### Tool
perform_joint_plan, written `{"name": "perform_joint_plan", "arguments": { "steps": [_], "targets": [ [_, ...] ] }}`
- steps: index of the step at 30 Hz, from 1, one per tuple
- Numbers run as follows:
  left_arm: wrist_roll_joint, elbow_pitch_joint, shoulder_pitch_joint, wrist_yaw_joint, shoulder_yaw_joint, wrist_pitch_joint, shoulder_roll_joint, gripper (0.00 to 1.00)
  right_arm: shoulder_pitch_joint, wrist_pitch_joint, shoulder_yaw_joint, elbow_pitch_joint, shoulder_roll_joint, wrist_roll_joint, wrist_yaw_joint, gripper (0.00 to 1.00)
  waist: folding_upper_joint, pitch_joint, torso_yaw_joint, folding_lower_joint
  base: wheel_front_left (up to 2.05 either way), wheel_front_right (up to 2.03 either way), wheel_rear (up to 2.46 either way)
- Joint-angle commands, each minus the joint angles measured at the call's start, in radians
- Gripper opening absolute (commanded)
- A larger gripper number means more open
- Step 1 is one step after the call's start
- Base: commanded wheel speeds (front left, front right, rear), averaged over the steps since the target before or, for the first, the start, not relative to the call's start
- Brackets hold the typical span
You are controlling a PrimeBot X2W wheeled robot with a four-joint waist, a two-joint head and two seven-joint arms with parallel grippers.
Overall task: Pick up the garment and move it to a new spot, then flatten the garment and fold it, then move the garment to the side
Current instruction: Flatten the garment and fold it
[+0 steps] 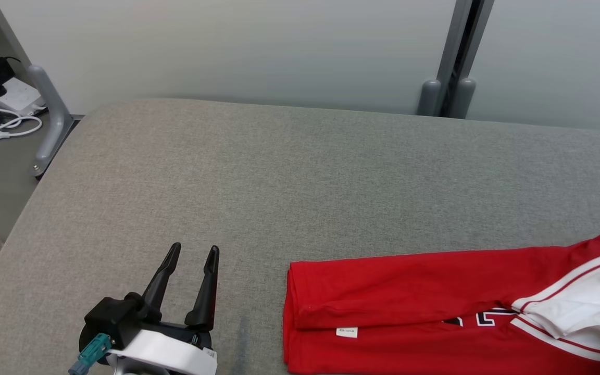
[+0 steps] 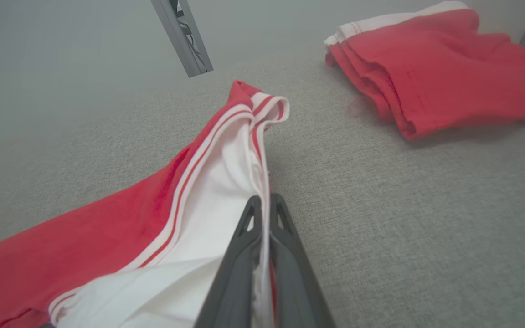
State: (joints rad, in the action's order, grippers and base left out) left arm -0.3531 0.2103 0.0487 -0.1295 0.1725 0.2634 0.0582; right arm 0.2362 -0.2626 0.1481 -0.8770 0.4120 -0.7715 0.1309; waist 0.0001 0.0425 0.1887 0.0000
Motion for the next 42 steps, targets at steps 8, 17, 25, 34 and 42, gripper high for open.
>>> {"name": "perform_joint_plan", "arguments": {
  "steps": [8, 17, 25, 34, 42],
  "targets": [
    [0.003, 0.01, -0.007, -0.002, -0.014, 0.001, 0.001, 1.0, -0.008, 0.049, 0.119, 0.175, -0.025, -0.088, 0.0, 0.0, -0.0001, -0.025, -0.041, 0.0, 0.0, 0.0, 0.0],
    [0.008, 0.008, -0.015, -0.002, -0.025, 0.001, -0.003, 1.0, -0.069, 0.198, 0.188, 0.489, -0.07, -0.256, 0.0, 0.0, -0.0001, -0.042, -0.079, 0.0, 0.0, 0.0, 0.0],
    [0.007, 0.004, 0.0, -0.002, -0.03, 0.001, -0.004, 1.0, -0.079, 0.305, 0.198, 0.608, -0.2, -0.356, 0.0, 0.0, -0.0001, -0.042, -0.076, 0.0, 0.0, 0.0, 0.0],
    [0.002, 0.006, 0.009, -0.002, -0.039, 0.001, -0.005, 1.0, -0.09, 0.394, 0.212, 0.589, -0.352, -0.478, 0.0, 0.0, -0.0001, -0.03, -0.022, 0.0, 0.0, 0.0, 0.0],
    [-0.016, 0.012, 0.023, -0.002, -0.029, 0.001, -0.006, 1.0, -0.057, 0.31, 0.359, 0.514, -0.36, -0.617, 0.0, 0.0, -0.0001, -0.011, 0.043, 0.0, 0.0, 0.0, 0.0]
  ]
}}
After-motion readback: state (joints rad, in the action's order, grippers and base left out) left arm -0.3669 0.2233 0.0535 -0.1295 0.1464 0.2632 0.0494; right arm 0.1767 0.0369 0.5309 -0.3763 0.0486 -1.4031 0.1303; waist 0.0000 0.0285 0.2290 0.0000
